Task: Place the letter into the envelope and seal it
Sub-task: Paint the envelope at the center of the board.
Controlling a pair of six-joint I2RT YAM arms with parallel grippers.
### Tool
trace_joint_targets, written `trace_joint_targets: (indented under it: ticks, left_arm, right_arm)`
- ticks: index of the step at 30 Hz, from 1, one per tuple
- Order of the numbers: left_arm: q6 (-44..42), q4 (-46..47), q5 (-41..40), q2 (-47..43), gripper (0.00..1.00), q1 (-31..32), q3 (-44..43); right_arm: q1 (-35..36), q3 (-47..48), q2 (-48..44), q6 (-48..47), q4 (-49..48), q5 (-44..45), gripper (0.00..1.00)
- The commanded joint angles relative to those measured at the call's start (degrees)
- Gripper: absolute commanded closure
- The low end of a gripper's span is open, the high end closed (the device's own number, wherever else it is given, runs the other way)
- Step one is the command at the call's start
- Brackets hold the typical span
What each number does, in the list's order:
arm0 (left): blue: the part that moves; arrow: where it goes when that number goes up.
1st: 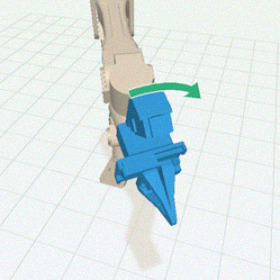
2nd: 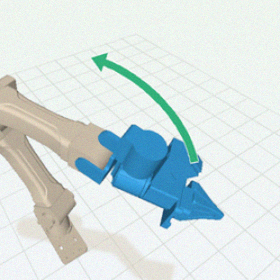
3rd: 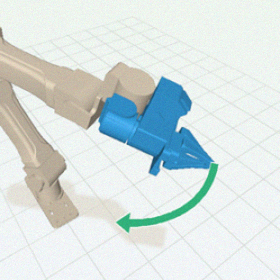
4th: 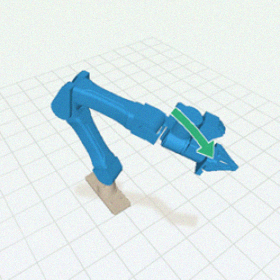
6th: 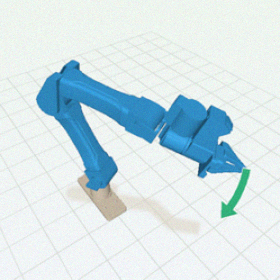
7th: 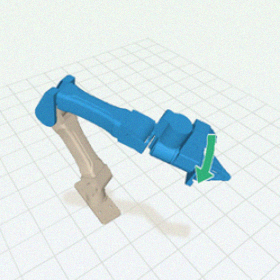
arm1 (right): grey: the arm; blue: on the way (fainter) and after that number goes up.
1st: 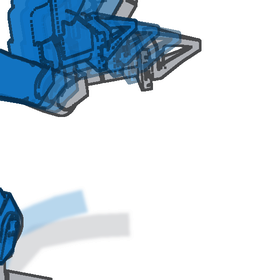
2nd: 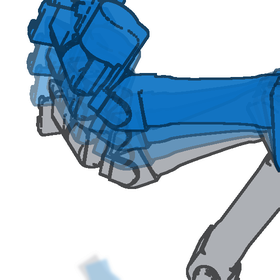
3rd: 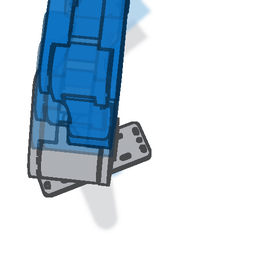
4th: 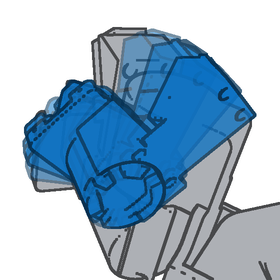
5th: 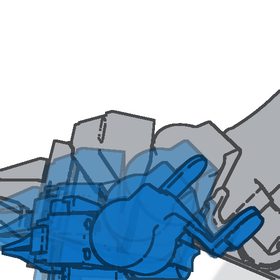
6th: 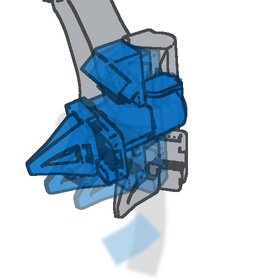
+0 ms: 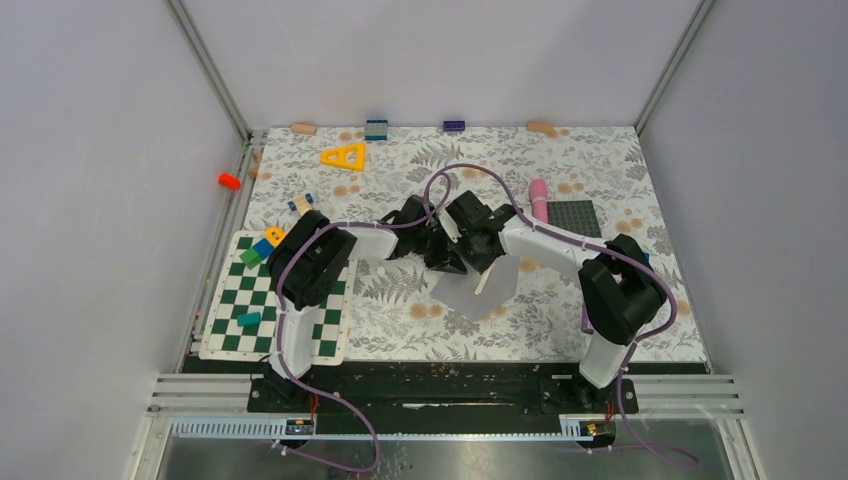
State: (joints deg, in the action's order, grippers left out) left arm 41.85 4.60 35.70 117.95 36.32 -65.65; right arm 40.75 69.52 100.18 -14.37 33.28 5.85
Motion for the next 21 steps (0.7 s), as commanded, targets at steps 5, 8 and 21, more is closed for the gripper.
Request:
trace_joint_targets:
  ticks: [5, 8, 21]
  left_arm:
    - [-3.9, -2.2, -6.5, 2.1, 1.0, 1.5, -0.1]
    - [-3.8, -2.2, -6.4, 2.0, 1.0, 1.4, -0.1]
    - [-4.0, -2.2, -6.5, 2.1, 1.0, 1.5, -0.2]
  right_arm:
    - [-1.9, 2.8, 3.1, 0.9, -4.4, -0.6, 1.0]
    - [-1.8, 2.9, 2.5, 1.5, -3.9, -5.3, 1.0]
    - [1.4, 2.5, 1.0, 1.5, -1.0, -9.3, 1.0]
